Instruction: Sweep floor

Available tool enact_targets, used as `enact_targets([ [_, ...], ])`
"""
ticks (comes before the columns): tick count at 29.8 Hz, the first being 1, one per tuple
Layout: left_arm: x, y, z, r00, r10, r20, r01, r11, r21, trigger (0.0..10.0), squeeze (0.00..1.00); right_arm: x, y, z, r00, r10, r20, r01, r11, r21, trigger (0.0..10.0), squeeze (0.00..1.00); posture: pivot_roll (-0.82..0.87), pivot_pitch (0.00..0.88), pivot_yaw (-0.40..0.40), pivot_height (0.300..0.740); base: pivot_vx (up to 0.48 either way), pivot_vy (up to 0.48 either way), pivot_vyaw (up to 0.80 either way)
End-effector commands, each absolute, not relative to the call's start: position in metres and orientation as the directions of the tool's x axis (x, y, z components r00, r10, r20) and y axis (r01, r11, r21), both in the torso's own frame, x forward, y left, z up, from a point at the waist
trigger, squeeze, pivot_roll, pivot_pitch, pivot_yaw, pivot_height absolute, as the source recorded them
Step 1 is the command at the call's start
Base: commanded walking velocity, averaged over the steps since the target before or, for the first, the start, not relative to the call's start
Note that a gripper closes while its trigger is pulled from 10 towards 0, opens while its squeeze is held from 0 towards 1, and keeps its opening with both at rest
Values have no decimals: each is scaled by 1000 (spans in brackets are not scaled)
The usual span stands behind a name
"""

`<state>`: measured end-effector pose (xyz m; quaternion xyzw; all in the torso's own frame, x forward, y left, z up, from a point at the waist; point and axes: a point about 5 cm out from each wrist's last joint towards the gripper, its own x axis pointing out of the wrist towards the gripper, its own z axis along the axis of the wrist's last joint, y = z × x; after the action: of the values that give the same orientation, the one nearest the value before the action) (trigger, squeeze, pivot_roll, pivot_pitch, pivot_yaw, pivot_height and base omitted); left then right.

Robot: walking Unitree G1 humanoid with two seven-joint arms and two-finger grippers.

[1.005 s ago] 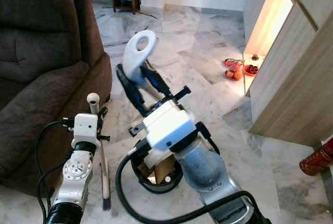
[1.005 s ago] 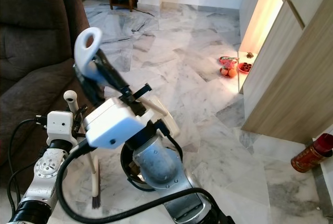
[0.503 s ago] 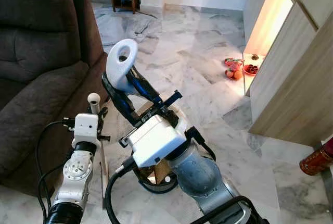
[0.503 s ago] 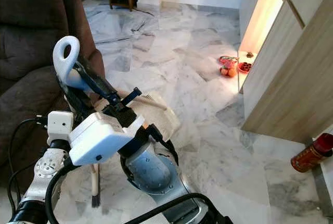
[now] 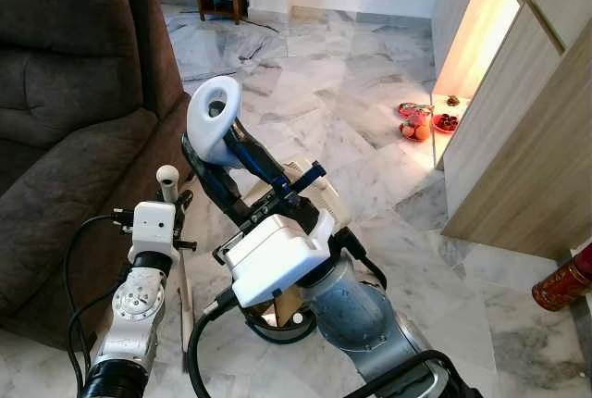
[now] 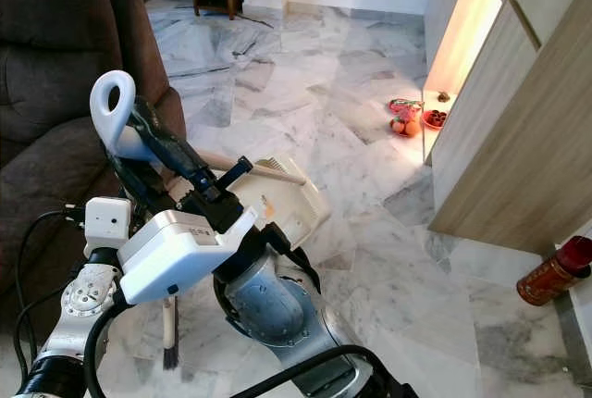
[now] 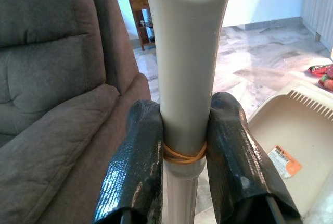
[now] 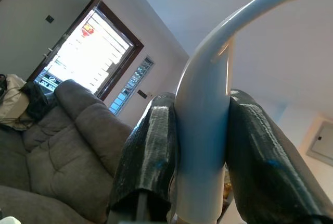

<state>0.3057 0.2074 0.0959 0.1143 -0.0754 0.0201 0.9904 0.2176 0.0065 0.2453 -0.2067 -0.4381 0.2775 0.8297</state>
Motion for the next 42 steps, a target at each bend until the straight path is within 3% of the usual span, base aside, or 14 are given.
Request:
enact_targets([
  [1,307,206,105,978,8,207,-56,972,227,10000,0,212,8,256,394,652,648,-244,754,-610,10000,0,-18,84,-10,740,0,0,0],
  [25,309,205,107,977,5,213,-54,972,227,10000,0,211,11,250,371,699,611,-221,706,-673,10000,0,-15,76,-10,740,0,0,0],
  [32,309,204,107,977,3,213,-52,972,228,10000,0,221,3,253,433,640,635,-188,753,-630,10000,0,-15,69,-9,740,0,0,0],
  [36,310,204,107,977,2,214,-51,972,228,10000,0,237,-14,262,492,549,675,-104,807,-581,10000,0,-14,63,-9,740,0,0,0],
  [42,310,203,108,976,-3,216,-47,973,228,10000,0,262,-48,263,584,434,686,69,816,-575,10000,0,-14,63,-9,740,0,0,0],
])
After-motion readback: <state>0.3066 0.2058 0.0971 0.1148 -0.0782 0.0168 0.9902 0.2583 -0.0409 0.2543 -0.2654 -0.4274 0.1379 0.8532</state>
